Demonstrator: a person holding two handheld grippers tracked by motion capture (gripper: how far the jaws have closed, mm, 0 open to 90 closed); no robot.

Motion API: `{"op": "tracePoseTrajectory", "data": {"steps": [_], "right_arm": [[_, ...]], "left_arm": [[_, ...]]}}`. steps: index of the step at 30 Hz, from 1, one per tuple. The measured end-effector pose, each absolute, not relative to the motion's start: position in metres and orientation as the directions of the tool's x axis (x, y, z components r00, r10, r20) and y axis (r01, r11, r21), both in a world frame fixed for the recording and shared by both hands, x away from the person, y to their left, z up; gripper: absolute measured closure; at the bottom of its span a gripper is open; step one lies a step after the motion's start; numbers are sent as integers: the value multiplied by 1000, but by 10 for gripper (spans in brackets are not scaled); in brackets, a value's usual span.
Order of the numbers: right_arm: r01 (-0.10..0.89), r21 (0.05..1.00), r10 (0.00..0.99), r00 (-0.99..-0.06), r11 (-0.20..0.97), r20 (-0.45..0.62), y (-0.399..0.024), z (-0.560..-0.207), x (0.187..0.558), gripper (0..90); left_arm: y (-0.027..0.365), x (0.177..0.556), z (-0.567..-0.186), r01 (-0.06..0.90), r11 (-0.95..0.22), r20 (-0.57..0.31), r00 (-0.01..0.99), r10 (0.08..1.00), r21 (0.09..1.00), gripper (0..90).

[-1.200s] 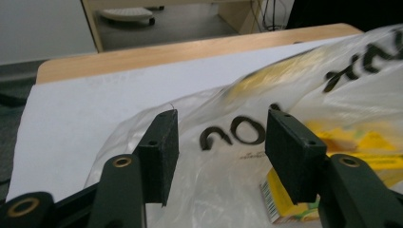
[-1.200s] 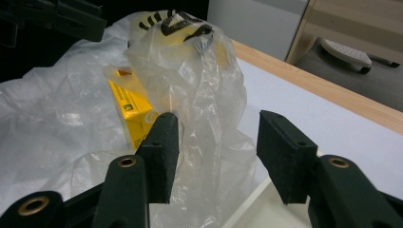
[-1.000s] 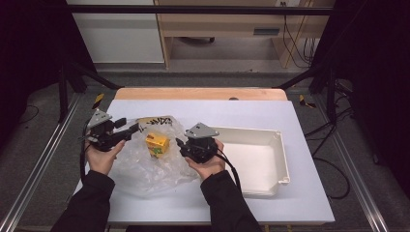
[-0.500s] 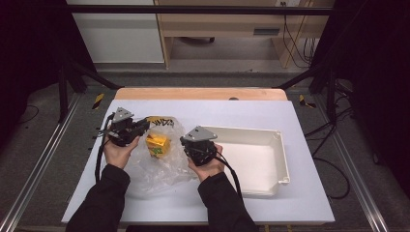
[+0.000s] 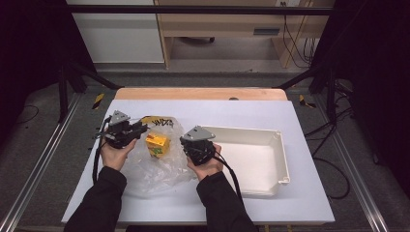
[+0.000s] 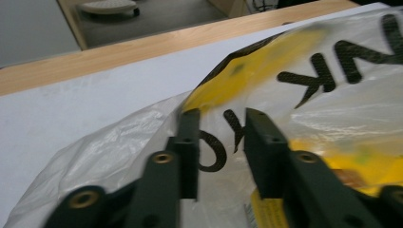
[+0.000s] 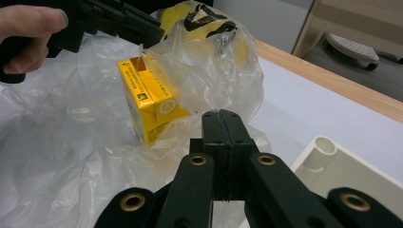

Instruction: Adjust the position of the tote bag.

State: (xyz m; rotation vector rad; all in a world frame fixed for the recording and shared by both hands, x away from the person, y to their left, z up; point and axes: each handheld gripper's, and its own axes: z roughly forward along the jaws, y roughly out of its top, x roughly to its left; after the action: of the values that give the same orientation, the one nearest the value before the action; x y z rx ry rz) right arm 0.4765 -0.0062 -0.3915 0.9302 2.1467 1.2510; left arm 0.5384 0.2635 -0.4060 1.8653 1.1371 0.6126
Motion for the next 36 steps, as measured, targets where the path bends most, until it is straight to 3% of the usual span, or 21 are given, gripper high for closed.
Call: {"op": "tracePoseTrajectory", "data": {"steps": [2,5,12,17,27,32,36], "right_arm": [[312,884,757,-650,350,-70,-4,-393,477,900],[314,879,764,-641,357,-81,-2,-395,479,900],[330,860,785,-607,389,-122,4,-403,485,900],[355,838,785,-606,414,-131,4,-407,488,900],[383,811,778,-615,442,-133,8,-412,489,894],[385,803,767,-628,455,-134,8,-413,489,820],[363,839,772,-628,406,-102,4,-405,485,711]], "left_arm": [[264,543,-411,494,-222,-23,443,896,841,565],[266,548,-419,525,-226,-17,417,909,820,569],[268,559,-441,601,-287,35,395,918,746,815],[270,562,-456,651,-296,31,386,922,699,894],[279,560,-465,707,-308,27,378,925,636,897],[285,549,-455,667,-285,-5,397,918,688,862],[293,534,-435,609,-252,-27,411,911,752,831]]}}
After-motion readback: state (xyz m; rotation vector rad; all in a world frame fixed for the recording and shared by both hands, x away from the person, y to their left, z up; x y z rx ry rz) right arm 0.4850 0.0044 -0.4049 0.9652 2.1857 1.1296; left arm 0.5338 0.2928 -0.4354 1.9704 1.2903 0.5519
